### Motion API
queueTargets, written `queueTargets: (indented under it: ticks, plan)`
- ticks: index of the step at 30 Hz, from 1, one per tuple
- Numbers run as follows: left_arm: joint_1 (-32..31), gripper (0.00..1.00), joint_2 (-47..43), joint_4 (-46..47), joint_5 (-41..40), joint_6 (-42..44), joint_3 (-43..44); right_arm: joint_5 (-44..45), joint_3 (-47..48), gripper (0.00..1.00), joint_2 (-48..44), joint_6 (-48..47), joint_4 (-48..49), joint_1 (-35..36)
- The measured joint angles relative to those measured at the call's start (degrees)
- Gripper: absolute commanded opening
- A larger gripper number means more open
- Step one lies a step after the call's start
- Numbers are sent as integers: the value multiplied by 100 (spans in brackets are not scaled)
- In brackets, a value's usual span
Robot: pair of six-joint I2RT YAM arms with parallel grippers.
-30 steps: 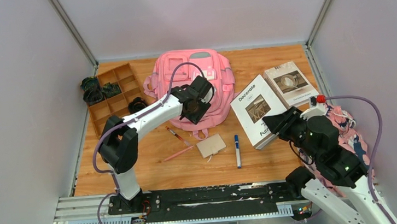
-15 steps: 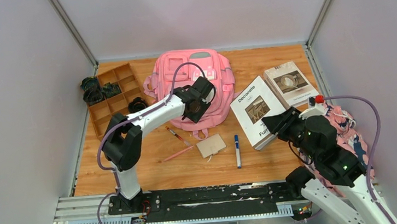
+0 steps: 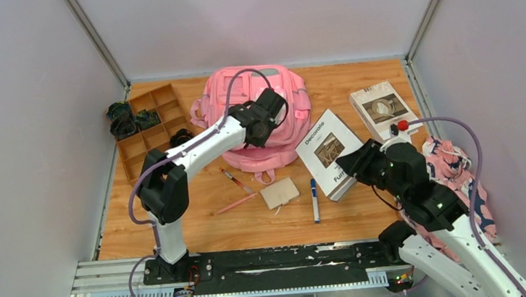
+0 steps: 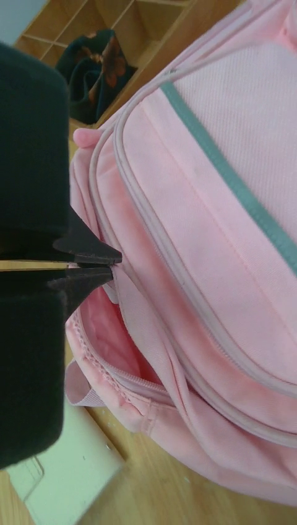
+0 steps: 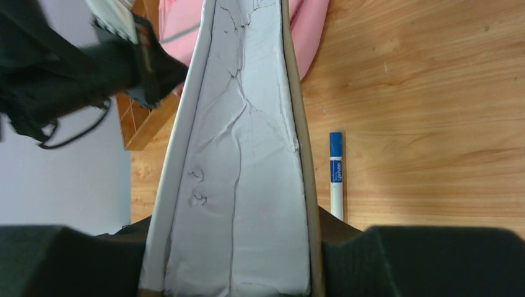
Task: Pack the student bag
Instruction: Place the book in the student bag.
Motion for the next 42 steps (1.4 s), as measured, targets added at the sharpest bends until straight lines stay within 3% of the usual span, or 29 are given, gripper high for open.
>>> queueTargets:
  ticks: [10,14,18,28,38,42]
  plan:
    - [566,0,-205,-94,354,-614,1781,-859,-459,28,9,232,859,-15]
    - [710,0,-212,-98,461,-831,2017,-1526,-1357,27,227,1123,2328,-35]
    - [769,0,-238,-146,704,-979,2085,-2092,-2085,26,1259,1923,3644,-42]
    - [859,0,-402,-181,1353,-1178,2256,-2334,-1281,23,3366,2627,5532,-87]
    - [861,0,-592,-195,1738,-1213,2256,-1825,-114,19,5416,3193,6391,-164]
    - [861,0,-763,-186,1921,-1178,2253,-1626,422,23,6343,3410,6758,-168]
